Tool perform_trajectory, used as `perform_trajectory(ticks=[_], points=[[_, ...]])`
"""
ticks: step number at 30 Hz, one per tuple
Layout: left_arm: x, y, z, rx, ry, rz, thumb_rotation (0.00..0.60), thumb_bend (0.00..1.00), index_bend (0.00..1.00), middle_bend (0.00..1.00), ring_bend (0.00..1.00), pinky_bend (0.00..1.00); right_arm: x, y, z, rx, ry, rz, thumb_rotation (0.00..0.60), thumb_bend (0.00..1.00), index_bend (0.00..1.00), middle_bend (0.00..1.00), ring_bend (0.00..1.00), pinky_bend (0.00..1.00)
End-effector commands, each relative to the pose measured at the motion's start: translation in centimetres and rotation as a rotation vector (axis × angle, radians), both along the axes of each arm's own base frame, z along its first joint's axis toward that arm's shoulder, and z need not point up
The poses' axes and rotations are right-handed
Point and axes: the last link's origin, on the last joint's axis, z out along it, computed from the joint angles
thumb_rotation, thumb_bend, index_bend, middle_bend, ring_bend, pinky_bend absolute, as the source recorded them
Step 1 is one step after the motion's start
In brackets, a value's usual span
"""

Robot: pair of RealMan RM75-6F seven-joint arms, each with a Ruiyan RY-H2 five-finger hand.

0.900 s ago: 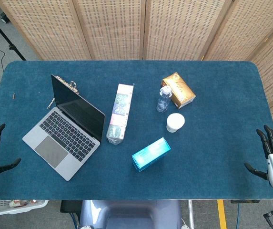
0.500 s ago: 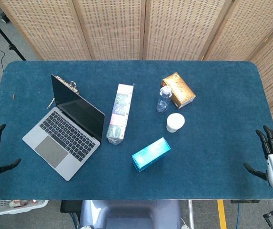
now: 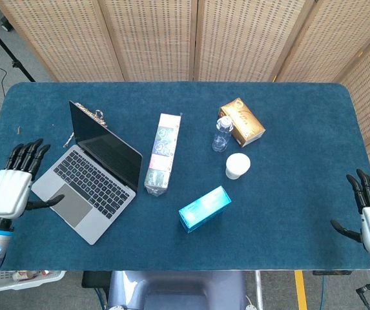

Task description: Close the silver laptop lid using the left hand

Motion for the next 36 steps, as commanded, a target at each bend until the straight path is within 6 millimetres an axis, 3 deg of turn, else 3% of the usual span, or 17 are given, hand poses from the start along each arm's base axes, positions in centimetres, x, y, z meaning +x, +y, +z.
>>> perform_trajectory(ticks=[1, 8, 15, 27, 32, 36], points=[[3.9, 2.6, 0.2, -0.049, 0.003, -0.078, 0.213, 0.0, 0.14, 0.0, 0.0, 0.0, 0.0, -0.1, -0.1, 0.002, 0.002, -0.002, 0.6, 0.0, 0.0, 0.0, 0.0, 0.0], [8.1, 6.8, -0.4, -0.116, 0.087, -0.154, 0.188, 0.0, 0.18, 0.0, 0.0, 0.0, -0.2, -0.3, -0.2, 0.004, 0.01, -0.013, 0.6, 0.0, 0.0, 0.0, 0.0, 0.0], [11.1, 10.3, -3.2, -0.199, 0.165, -0.164, 0.185, 0.0, 0.2, 0.0, 0.0, 0.0, -0.5, -0.6, -0.3, 0.003, 0.017, -0.03, 0.6, 0.0, 0.0, 0.0, 0.0, 0.0], [12.5, 13.3, -7.0, -0.305, 0.174, -0.105, 0.176, 0.0, 0.22, 0.0, 0.0, 0.0, -0.9, -0.9, -0.2, -0.003, 0.017, -0.048, 0.6, 0.0, 0.0, 0.0, 0.0, 0.0], [13.0, 13.9, -7.6, -0.336, 0.195, -0.13, 0.172, 0.0, 0.3, 0.03, 0.05, 0.01, -1.0, -1.0, -0.1, -0.007, 0.015, -0.052, 0.6, 0.0, 0.0, 0.0, 0.0, 0.0], [13.0, 14.1, -8.0, -0.365, 0.203, -0.124, 0.173, 0.0, 0.33, 0.09, 0.11, 0.07, -1.1, -1.0, -0.1, -0.006, 0.014, -0.055, 0.6, 0.0, 0.0, 0.0, 0.0, 0.0]])
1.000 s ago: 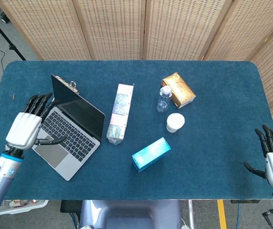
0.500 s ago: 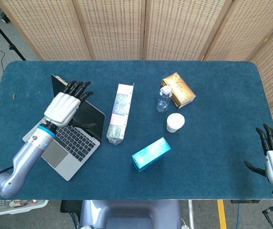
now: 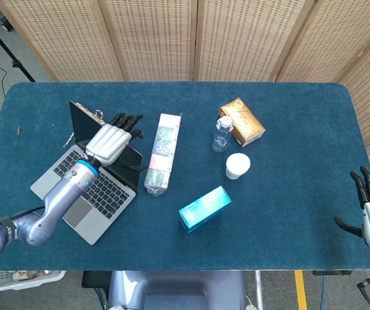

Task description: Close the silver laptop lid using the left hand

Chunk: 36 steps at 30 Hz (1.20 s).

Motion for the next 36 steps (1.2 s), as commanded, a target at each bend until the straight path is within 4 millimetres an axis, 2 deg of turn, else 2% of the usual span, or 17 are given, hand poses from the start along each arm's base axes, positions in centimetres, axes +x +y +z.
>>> perform_trajectory(ticks=[1, 8, 15, 18, 23, 36], points=[[-0.1, 0.0, -0.3, -0.02, 0.003, 0.012, 0.173, 0.0, 0.34, 0.11, 0.13, 0.09, 0.0, 0.0, 0.0, 0.001, 0.0, 0.0, 0.6, 0.0, 0.0, 0.0, 0.0, 0.0], [-0.6, -0.1, -0.4, -0.041, -0.003, 0.039, 0.174, 0.0, 0.48, 0.33, 0.35, 0.33, 0.0, 0.0, 0.1, -0.004, -0.002, 0.0, 0.6, 0.0, 0.0, 0.0, 0.0, 0.0], [-0.9, -0.4, 0.4, -0.016, 0.0, 0.024, 0.173, 0.0, 0.62, 0.49, 0.51, 0.49, 0.1, 0.0, 0.0, 0.0, 0.0, 0.003, 0.6, 0.0, 0.0, 0.0, 0.0, 0.0], [-1.1, -0.5, 0.7, -0.002, 0.0, 0.016, 0.173, 0.0, 0.64, 0.55, 0.57, 0.55, 0.1, 0.0, 0.0, -0.001, 0.0, 0.004, 0.6, 0.0, 0.0, 0.0, 0.0, 0.0], [-1.5, -0.8, 1.3, 0.028, 0.045, -0.022, 0.171, 0.0, 0.67, 0.58, 0.65, 0.6, 0.1, 0.0, -0.1, -0.001, 0.002, 0.004, 0.6, 0.0, 0.0, 0.0, 0.0, 0.0], [-3.0, -2.0, 2.7, 0.033, 0.069, -0.021, 0.176, 0.0, 0.75, 0.64, 0.69, 0.62, 0.2, 0.0, -0.3, 0.006, 0.008, 0.005, 0.6, 0.0, 0.0, 0.0, 0.0, 0.0]])
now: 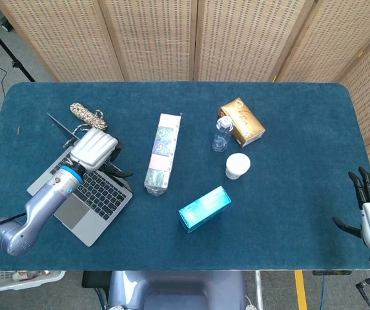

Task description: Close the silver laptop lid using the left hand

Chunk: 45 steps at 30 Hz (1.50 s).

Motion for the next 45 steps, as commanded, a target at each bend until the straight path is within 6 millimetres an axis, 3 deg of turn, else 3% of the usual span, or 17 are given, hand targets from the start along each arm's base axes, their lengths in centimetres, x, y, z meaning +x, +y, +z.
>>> perform_trajectory(ticks=[1, 20, 33, 45], points=[[-0.3, -0.2, 0.3, -0.003, -0.006, 0.007, 0.177, 0.0, 0.76, 0.64, 0.69, 0.62, 0.0, 0.0, -0.1, 0.001, 0.001, 0.0, 0.6, 0.0, 0.0, 0.0, 0.0, 0.0], [-0.7, -0.6, 1.2, -0.075, -0.079, 0.038, 0.177, 0.0, 0.79, 0.64, 0.69, 0.62, 0.1, -0.1, -0.3, 0.005, 0.006, 0.001, 0.6, 0.0, 0.0, 0.0, 0.0, 0.0], [-1.9, -1.5, 2.0, -0.113, -0.098, 0.147, 0.177, 0.0, 0.81, 0.65, 0.7, 0.62, 0.1, -0.1, -0.3, 0.006, 0.005, 0.002, 0.6, 0.0, 0.0, 0.0, 0.0, 0.0], [-4.2, -2.7, 2.5, -0.175, -0.022, 0.286, 0.177, 0.0, 0.81, 0.65, 0.7, 0.62, 0.2, 0.0, -0.3, 0.009, 0.006, 0.004, 0.6, 0.0, 0.0, 0.0, 0.0, 0.0]])
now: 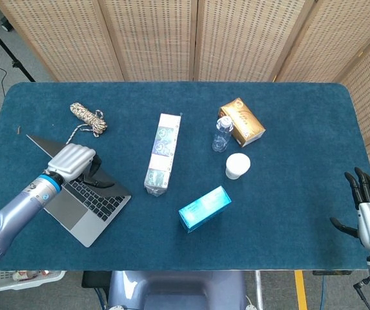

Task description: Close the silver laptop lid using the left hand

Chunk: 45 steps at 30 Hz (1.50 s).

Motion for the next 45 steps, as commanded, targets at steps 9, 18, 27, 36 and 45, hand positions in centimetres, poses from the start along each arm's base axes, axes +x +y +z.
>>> perform_trajectory(ticks=[9, 18, 27, 36, 45], points=[[-2.1, -1.6, -0.7, -0.035, 0.038, 0.034, 0.175, 0.0, 0.81, 0.65, 0.7, 0.62, 0.0, 0.0, 0.1, -0.003, -0.004, 0.0, 0.6, 0.0, 0.0, 0.0, 0.0, 0.0], [-5.1, -3.5, -1.6, -0.02, 0.041, 0.038, 0.172, 0.0, 0.81, 0.65, 0.7, 0.62, 0.0, 0.1, 0.1, 0.001, -0.004, 0.003, 0.6, 0.0, 0.0, 0.0, 0.0, 0.0], [-7.5, -4.6, -2.7, -0.032, 0.03, 0.06, 0.171, 0.0, 0.81, 0.65, 0.7, 0.62, 0.0, 0.1, 0.0, 0.002, -0.004, 0.001, 0.6, 0.0, 0.0, 0.0, 0.0, 0.0], [-9.7, -5.6, -4.1, -0.04, 0.017, 0.071, 0.166, 0.0, 0.81, 0.65, 0.7, 0.62, 0.0, 0.1, 0.1, 0.002, -0.005, 0.0, 0.6, 0.0, 0.0, 0.0, 0.0, 0.0], [-12.4, -6.3, -6.3, -0.048, -0.009, 0.093, 0.162, 0.0, 0.81, 0.65, 0.7, 0.62, 0.0, 0.1, -0.1, 0.009, -0.004, -0.003, 0.6, 0.0, 0.0, 0.0, 0.0, 0.0]])
